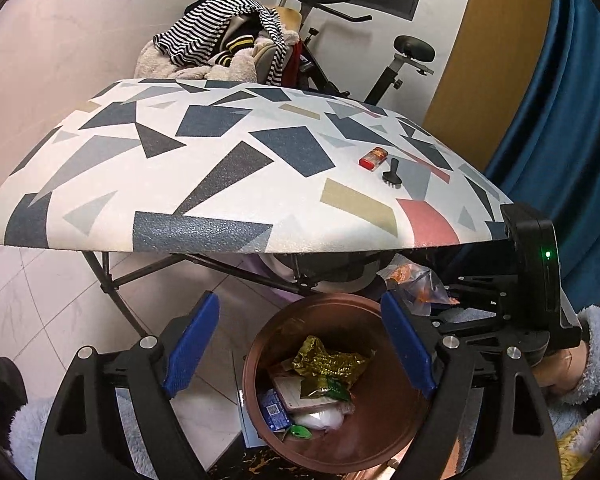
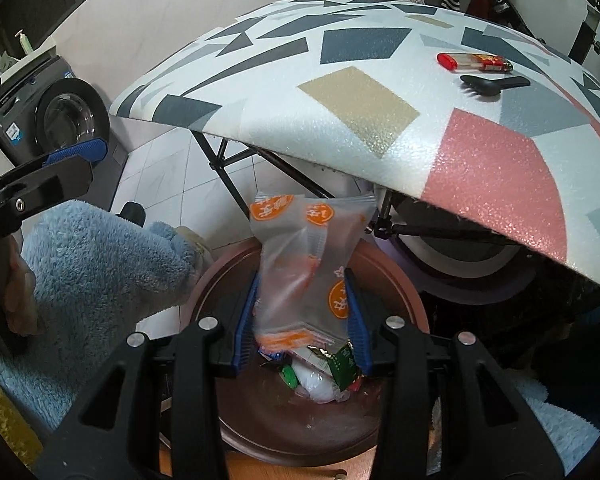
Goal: Collect trash
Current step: 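Open the left tool to drop the frog keychain while the right tool releases the wrapper, then push the clinging candy wrapper down into the bin with the right tool, then raise both tools back to the red lighter and black spoon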
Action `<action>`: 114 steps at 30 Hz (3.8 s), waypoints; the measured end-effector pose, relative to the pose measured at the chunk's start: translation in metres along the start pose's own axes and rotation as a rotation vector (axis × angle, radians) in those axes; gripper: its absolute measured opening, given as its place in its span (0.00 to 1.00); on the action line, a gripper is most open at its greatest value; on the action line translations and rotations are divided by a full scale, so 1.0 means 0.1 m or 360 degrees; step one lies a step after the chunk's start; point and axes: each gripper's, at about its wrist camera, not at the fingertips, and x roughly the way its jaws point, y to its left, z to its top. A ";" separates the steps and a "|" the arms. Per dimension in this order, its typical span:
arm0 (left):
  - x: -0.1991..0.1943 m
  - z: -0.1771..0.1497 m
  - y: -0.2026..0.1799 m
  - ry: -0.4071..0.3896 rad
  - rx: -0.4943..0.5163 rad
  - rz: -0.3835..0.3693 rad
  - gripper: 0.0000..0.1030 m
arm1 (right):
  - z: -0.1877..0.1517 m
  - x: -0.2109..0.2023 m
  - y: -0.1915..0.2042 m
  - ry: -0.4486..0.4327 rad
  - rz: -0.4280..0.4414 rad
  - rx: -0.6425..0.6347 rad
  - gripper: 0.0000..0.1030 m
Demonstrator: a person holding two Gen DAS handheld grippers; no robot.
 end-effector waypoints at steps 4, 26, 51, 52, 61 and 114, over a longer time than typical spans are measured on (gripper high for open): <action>0.01 -0.01 -0.02 0.0005 0.0011 0.0005 0.79 | 0.01 0.02 0.01 0.0015 -0.0012 -0.0003 0.51; 0.05 -0.03 0.02 0.0023 -0.0008 0.0026 0.79 | -0.06 0.02 0.00 0.0102 0.0082 -0.0054 0.93; 0.00 -0.02 0.03 -0.0004 -0.0022 0.0026 0.79 | -0.02 -0.22 -0.25 -0.0084 0.0083 0.0199 0.62; 0.00 -0.01 0.03 -0.0005 -0.0024 0.0026 0.79 | 0.02 -0.21 -0.24 -0.0093 0.0076 0.0224 0.55; -0.06 -0.01 0.10 -0.0032 -0.0065 0.0021 0.79 | 0.27 0.04 -0.15 -0.0070 -0.0180 0.0371 0.44; 0.11 0.56 0.22 -0.0053 -0.0112 0.0037 0.79 | 0.78 -0.63 -0.80 -0.0217 -0.0271 0.0310 0.63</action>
